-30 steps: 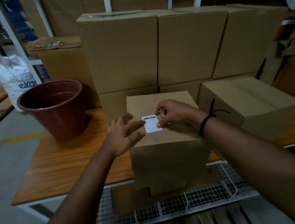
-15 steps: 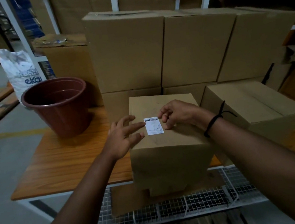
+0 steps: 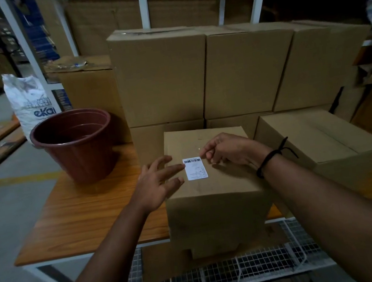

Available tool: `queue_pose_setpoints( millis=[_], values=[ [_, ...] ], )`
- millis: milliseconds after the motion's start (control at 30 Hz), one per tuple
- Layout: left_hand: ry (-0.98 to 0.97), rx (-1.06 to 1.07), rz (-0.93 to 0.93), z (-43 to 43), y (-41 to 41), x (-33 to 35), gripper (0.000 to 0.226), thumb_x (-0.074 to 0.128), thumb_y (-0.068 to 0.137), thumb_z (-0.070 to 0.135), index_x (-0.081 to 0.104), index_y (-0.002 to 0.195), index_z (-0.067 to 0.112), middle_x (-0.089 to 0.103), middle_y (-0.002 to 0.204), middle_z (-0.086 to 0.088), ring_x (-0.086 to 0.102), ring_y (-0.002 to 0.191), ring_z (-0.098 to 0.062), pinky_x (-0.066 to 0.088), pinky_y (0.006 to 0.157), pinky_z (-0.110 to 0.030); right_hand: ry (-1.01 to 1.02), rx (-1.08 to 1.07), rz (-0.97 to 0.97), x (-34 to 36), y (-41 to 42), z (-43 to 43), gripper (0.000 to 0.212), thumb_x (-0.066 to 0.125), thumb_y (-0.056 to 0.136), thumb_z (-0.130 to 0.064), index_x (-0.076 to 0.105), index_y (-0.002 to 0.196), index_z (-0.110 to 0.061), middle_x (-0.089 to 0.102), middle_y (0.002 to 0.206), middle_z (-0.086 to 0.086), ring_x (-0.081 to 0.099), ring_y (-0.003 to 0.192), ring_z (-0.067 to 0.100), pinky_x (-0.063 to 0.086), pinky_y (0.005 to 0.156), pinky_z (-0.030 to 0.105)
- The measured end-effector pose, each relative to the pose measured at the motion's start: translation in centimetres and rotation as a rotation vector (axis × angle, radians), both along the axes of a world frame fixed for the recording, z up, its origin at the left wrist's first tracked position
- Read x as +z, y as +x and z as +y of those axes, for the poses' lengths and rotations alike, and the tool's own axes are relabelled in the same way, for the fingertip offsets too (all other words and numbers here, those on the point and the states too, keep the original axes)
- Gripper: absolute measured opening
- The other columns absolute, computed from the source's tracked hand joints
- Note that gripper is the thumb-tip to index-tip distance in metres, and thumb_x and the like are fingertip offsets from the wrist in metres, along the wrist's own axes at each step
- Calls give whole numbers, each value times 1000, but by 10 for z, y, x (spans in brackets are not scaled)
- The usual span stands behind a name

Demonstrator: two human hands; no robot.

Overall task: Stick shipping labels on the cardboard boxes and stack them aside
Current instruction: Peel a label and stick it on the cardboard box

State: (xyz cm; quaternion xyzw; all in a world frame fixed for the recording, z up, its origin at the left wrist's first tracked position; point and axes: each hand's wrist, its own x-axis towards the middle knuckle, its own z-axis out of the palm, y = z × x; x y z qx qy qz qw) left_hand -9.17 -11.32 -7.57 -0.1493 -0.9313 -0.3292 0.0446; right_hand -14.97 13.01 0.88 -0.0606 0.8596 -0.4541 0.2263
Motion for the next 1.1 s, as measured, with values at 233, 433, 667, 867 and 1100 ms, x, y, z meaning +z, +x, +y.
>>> queue_pose_setpoints(
  millis=[233,433,667,867,1100],
  values=[
    [16,0,-1,1,1,-1,46,41,84,64,44,130,61,24,153,18,20,130,-20,33,89,-38,-3,-34,-39,0,-2,-3,47,36,77,20,71,102,0,62,74,6,47,59,11,31,48,21],
    [-1,-7,4,1,0,1,50,37,80,72,43,129,61,25,153,17,22,128,-20,32,88,-37,59,-64,-24,1,-4,-10,46,34,76,18,70,98,1,63,74,7,43,54,9,27,47,21],
    [-22,0,-4,1,0,3,43,41,84,63,41,127,63,26,153,17,22,126,-19,31,87,-36,99,-87,-16,1,-8,-13,45,36,73,16,70,98,1,64,75,6,47,58,11,31,49,22],
    [-62,9,3,1,-1,2,49,32,79,72,40,127,65,26,153,17,23,129,-20,28,87,-35,93,-96,-52,2,-10,-13,44,36,73,17,70,95,0,64,75,7,48,60,12,31,48,22],
    [-71,9,-4,2,0,3,47,36,83,67,40,129,62,25,154,16,24,128,-22,29,87,-35,43,-76,-70,2,-10,-9,43,36,77,17,69,101,3,64,75,6,48,62,12,30,51,22]
  ],
)
